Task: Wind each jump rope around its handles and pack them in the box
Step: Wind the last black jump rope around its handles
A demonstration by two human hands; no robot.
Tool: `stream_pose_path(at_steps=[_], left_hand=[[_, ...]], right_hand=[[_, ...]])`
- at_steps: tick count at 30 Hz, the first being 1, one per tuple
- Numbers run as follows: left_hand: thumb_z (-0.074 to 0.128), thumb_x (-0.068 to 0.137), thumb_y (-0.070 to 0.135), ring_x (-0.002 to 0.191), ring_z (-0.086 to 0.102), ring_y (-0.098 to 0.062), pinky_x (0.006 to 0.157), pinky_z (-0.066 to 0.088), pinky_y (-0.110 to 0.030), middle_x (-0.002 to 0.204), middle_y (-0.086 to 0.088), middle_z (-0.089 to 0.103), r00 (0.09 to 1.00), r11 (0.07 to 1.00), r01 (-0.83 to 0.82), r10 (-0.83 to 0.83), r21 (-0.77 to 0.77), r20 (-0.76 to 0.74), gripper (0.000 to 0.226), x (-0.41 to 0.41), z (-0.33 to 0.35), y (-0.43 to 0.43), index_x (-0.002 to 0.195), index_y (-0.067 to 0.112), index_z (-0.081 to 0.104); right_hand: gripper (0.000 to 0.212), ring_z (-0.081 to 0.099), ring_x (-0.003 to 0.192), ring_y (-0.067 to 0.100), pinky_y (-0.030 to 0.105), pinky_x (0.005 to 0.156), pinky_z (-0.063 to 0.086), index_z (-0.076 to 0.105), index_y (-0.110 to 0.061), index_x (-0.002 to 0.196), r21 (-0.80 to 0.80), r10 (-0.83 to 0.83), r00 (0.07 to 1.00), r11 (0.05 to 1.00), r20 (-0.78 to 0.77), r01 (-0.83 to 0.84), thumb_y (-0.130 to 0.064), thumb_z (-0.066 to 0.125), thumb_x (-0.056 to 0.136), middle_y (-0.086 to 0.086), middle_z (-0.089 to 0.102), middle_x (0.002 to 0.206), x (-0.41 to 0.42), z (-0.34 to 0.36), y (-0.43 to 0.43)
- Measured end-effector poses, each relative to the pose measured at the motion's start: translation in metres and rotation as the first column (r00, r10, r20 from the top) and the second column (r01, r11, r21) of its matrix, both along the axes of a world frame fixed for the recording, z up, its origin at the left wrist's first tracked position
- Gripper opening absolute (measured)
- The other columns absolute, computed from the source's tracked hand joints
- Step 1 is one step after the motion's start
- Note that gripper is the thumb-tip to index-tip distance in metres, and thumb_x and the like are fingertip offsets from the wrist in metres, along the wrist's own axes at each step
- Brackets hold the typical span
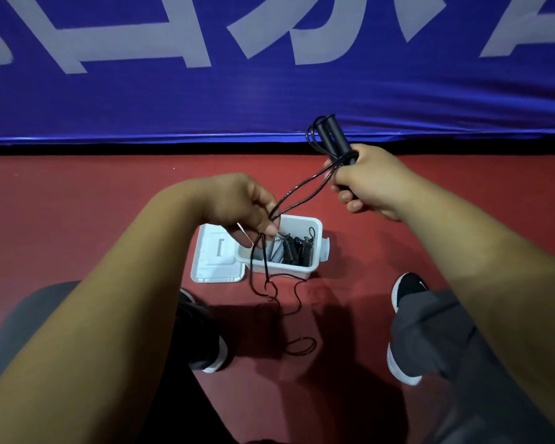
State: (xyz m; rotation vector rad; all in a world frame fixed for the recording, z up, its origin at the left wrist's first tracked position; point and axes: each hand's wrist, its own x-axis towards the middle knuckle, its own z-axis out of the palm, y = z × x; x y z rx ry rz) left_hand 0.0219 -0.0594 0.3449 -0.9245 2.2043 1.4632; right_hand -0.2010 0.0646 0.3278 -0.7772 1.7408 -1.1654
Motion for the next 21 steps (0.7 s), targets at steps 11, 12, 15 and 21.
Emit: stream_pose_path(at_steps=[11, 12, 15, 21], left_hand=[[0.069, 0.096, 0.048, 0.088, 0.067, -0.019, 0.102, 0.056, -0.046, 0.089, -0.017, 0.066, 0.979, 0.982, -0.133, 0.109, -0.136, -0.170, 0.046, 0.008, 0.020, -0.004, 0.093, 0.002, 0.074], [0.069, 0.093, 0.054, 0.093, 0.066, -0.018, 0.106, 0.053, -0.045, 0.095, -0.015, 0.071, 0.990, 0.991, -0.089, 0.076, -0.102, -0.122, 0.051, 0.009, 0.017, -0.002, 0.095, 0.003, 0.075], [0.067, 0.098, 0.045, 0.113, 0.072, -0.033, 0.105, 0.055, -0.041, 0.114, -0.020, 0.075, 0.945, 0.962, -0.126, 0.191, 0.240, -0.268, 0.044, 0.002, 0.008, 0.008, 0.109, 0.003, 0.065], [0.056, 0.094, 0.065, 0.062, 0.065, -0.022, 0.066, 0.059, -0.034, 0.099, -0.011, 0.078, 0.857, 0.908, -0.311, 0.396, 0.282, -0.329, 0.068, -0.019, 0.022, 0.016, 0.130, 0.007, 0.056]], right_hand=[[0.018, 0.041, 0.048, 0.012, 0.021, 0.041, 0.029, 0.060, -0.012, 0.102, 0.058, 0.027, 0.998, 0.998, 0.061, -0.031, 0.005, 0.056, 0.096, 0.010, 0.055, 0.074, -0.001, -0.007, 0.002], [0.019, 0.042, 0.048, 0.012, 0.022, 0.042, 0.030, 0.061, -0.011, 0.107, 0.051, 0.048, 0.998, 0.997, 0.032, -0.049, 0.005, 0.057, 0.096, 0.010, 0.056, 0.075, 0.000, -0.007, 0.002], [0.020, 0.044, 0.050, 0.014, 0.024, 0.043, 0.034, 0.063, -0.013, 0.109, 0.033, 0.114, 0.991, 0.993, -0.066, -0.112, 0.001, 0.060, 0.095, 0.009, 0.057, 0.073, 0.005, -0.006, 0.002], [0.020, 0.049, 0.053, 0.017, 0.027, 0.043, 0.039, 0.058, -0.017, 0.098, -0.018, 0.167, 0.970, 0.985, -0.175, -0.173, 0.001, 0.060, 0.090, 0.008, 0.062, 0.072, 0.012, 0.001, 0.001]])
